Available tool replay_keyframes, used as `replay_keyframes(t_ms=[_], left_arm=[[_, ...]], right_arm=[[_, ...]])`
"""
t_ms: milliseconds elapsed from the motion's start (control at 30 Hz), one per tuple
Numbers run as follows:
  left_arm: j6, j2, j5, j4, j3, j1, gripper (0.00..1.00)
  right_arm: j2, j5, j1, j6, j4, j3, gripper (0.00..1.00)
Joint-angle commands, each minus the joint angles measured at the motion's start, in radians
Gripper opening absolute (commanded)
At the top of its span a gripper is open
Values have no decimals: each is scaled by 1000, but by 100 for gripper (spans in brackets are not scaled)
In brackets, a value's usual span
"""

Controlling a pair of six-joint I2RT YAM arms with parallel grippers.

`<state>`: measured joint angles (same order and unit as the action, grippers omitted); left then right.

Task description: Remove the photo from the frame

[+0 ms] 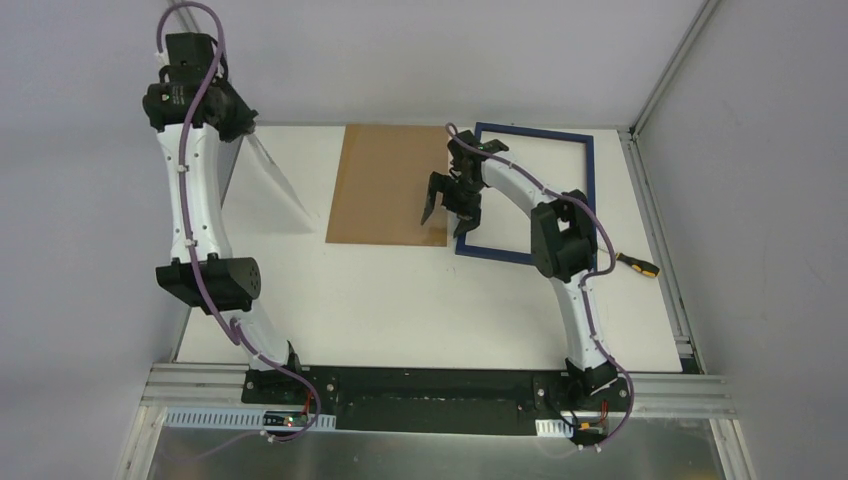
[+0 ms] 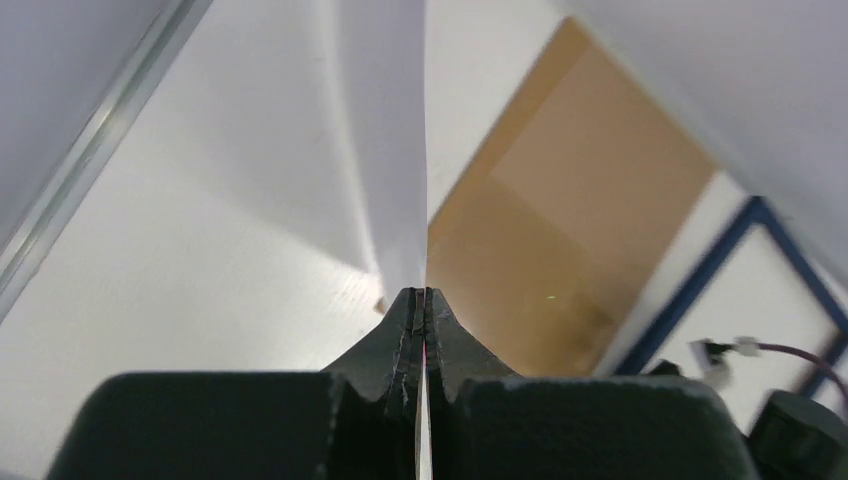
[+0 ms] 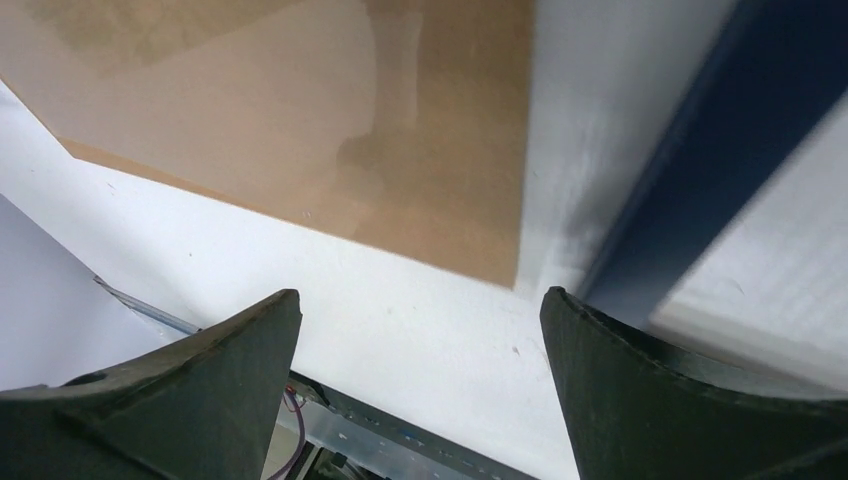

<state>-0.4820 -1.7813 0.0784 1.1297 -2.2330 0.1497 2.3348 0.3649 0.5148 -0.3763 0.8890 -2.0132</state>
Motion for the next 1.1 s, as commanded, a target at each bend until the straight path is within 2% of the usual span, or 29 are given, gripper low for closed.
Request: replay_keyframes(t_ms=[0, 67, 167, 400, 500, 633, 800, 900, 1067], left_arm=[[-45, -23, -318, 7, -197, -15, 0], [-147, -58, -522, -95, -232, -24, 0], [-299, -105, -731, -310, -249, -74, 0], [-575, -242, -979, -756, -310, -191, 0], [-547, -252, -1035, -802, -303, -217, 0], [-433, -150, -1115, -808, -91, -227, 0], [-292, -31, -1062, -808, 351, -175, 0], [-337, -63, -1050, -798, 512, -102, 0], [-345, -156, -1005, -793, 654, -31, 0]], right_arm=[[-188, -25, -15, 0, 61, 40, 94], [-241, -17, -28, -7, 49, 77, 94], [-330, -1, -64, -19, 15, 161, 94], [-495, 13, -201, -41, -76, 394, 94], [-535, 10, -253, -25, -79, 440, 94], [-564, 8, -294, 6, -69, 482, 94], [-572, 16, -307, 12, -68, 513, 94], [-579, 16, -305, 8, -70, 513, 94], [-582, 10, -305, 17, -67, 517, 94]])
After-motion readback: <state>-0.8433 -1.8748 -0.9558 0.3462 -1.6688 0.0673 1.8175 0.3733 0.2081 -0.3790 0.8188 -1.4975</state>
